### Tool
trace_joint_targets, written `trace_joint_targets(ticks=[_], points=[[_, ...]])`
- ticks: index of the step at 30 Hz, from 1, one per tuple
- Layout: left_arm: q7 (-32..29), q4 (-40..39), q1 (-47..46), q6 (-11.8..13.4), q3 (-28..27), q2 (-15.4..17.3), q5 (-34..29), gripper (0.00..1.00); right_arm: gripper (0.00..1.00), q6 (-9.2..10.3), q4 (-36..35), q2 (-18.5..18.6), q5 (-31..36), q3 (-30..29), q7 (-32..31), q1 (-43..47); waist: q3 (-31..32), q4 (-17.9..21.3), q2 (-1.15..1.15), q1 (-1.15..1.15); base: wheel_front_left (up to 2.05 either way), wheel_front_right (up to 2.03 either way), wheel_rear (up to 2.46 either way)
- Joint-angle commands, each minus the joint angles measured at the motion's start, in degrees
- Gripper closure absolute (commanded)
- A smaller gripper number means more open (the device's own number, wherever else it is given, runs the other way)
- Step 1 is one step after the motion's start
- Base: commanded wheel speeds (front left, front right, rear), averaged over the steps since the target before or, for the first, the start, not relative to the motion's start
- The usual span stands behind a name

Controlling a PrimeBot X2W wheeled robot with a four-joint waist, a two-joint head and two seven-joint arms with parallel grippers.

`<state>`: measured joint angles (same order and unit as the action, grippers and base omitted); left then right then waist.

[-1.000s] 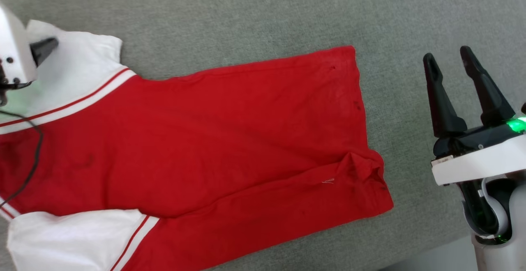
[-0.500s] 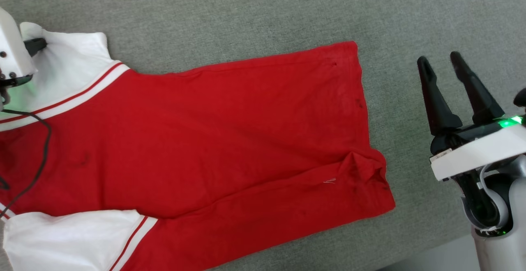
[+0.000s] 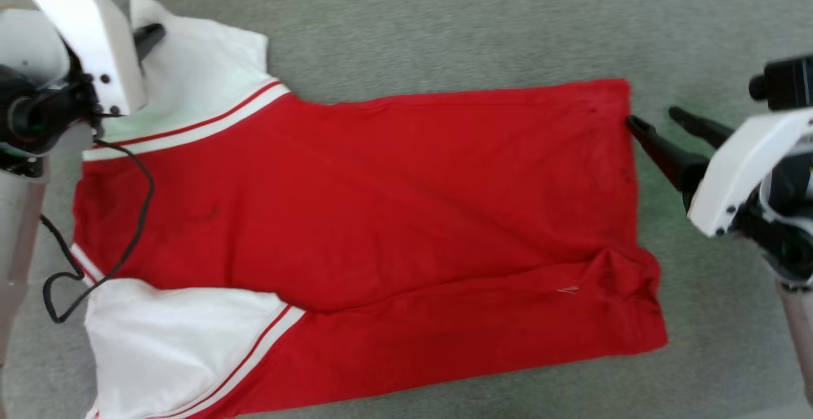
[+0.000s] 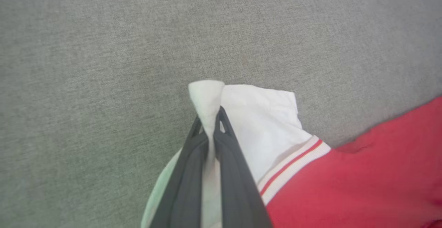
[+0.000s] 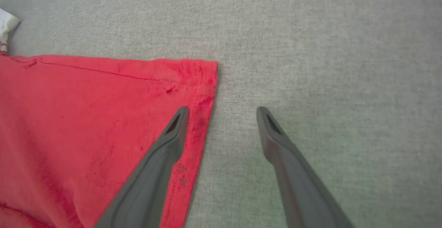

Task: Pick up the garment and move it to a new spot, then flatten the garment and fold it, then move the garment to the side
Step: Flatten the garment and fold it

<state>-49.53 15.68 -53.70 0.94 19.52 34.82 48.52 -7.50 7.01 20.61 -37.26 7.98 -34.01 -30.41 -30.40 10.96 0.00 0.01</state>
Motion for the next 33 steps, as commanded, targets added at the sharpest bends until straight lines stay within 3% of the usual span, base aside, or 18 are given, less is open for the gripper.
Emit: trace_joint_targets(ticks=[1,10,12,14,22,33], points=[[0.3,-0.4,-0.8,-0.4,0.3,-0.3,-0.5,1.0,0.0,0.02,0.6,0.2,-0.1,0.3,-0.9,-1.6,-0.8,-1.5,0.0,-0.01,0.0,0.0,0.0],[2.0,-3.4,-1.9,-1.6,1.9,-2.3,-1.1,1.0,0.0,0.02,10.6,0.1,-0.4,3.6,-13.1,-7.5,-2.4,-5.1,0.0,-0.01,0.0,0.0,0.0],[2.5,-3.6,-1.8,-1.8,2.0,-2.4,-1.3,1.0,1.0,0.02,12.5,-0.6,-0.5,4.2,-16.1,-7.3,-2.4,-5.4,0.0,-0.01,0.0,0.0,0.0],[2.9,-3.6,-1.5,-1.9,2.2,-2.4,-1.4,1.0,1.0,0.01,13.4,-1.1,-0.1,4.4,-18.2,-7.5,-2.2,-5.7,0.0,-0.01,0.0,0.0,0.0],[7.1,-2.8,0.9,-2.8,0.8,-2.0,-0.9,1.0,1.0,0.02,8.6,0.9,2.7,1.6,-14.0,-10.8,1.3,-6.5,0.0,-0.01,0.0,0.0,0.0],[15.9,-7.0,16.0,-0.8,-3.4,-1.9,2.0,1.0,1.0,0.03,3.0,1.4,4.0,-2.6,-7.4,-1.5,12.6,-7.9,0.0,-0.01,0.0,0.0,0.0]])
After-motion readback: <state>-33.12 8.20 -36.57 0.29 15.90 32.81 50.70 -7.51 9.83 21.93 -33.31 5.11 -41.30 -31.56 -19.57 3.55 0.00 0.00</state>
